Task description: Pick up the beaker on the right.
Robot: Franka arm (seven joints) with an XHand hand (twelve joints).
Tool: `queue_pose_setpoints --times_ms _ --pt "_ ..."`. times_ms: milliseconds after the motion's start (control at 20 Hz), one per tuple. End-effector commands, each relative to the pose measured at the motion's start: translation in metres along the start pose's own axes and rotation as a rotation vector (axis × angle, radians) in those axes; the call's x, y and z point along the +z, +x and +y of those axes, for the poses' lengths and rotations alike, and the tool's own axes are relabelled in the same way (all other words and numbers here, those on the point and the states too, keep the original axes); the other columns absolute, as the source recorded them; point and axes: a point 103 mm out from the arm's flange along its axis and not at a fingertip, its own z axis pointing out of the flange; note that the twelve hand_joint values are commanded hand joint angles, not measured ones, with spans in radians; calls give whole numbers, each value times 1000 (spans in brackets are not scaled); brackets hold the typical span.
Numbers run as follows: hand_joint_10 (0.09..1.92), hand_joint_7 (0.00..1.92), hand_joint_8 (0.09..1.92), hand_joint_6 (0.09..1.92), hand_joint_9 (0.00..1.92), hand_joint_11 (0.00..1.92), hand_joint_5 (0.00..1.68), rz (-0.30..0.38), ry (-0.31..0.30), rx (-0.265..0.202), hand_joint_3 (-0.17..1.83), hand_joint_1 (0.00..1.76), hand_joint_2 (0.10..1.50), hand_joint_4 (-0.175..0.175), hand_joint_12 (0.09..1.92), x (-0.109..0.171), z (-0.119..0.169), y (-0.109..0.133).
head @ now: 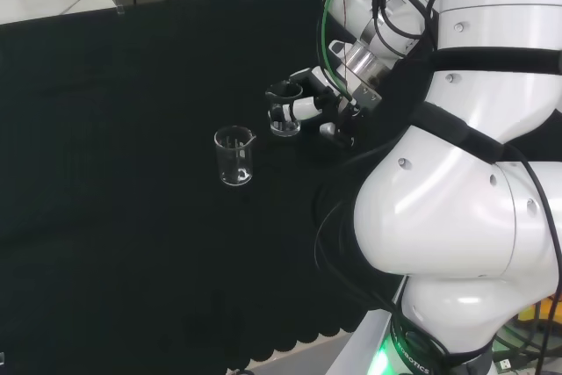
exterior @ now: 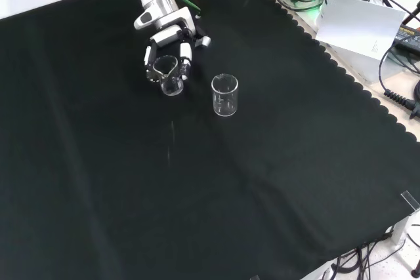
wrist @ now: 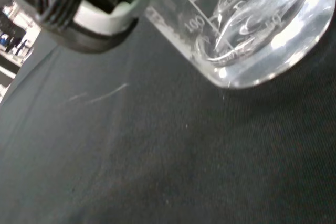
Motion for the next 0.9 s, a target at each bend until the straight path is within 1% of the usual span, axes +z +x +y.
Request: queue_pose_setpoints --times_ms 50,100,200,250,300,450,650,800,900 --pt "87 1579 175 294 1592 1386 1430 -124 -158 -83 464 1153 712 157 711 -41 0 28" --pt "87 1598 145 266 1610 1404 1446 -134 -159 -96 476 1154 702 167 696 -47 0 32" --pt "87 1625 104 219 1633 1425 1473 -150 -156 -115 497 1157 684 174 680 -57 0 38" --pt "87 1633 96 208 1639 1433 1480 -171 -161 -114 501 1158 681 175 678 -62 0 41" --pt "87 1637 91 202 1643 1439 1483 -177 -155 -117 504 1158 679 175 677 -67 0 43" --pt "87 1645 87 195 1650 1447 1487 -174 -123 -137 506 1159 677 175 677 -78 -2 50" --pt "87 1661 87 196 1660 1444 1481 -162 -46 -163 484 1156 695 175 666 -89 -8 56" --pt "87 1674 87 200 1672 1444 1477 -174 -2 -170 477 1156 701 175 662 -97 -16 59" --pt "87 1691 87 243 1687 1453 1456 -188 16 -173 471 1154 708 175 644 -102 -24 64"
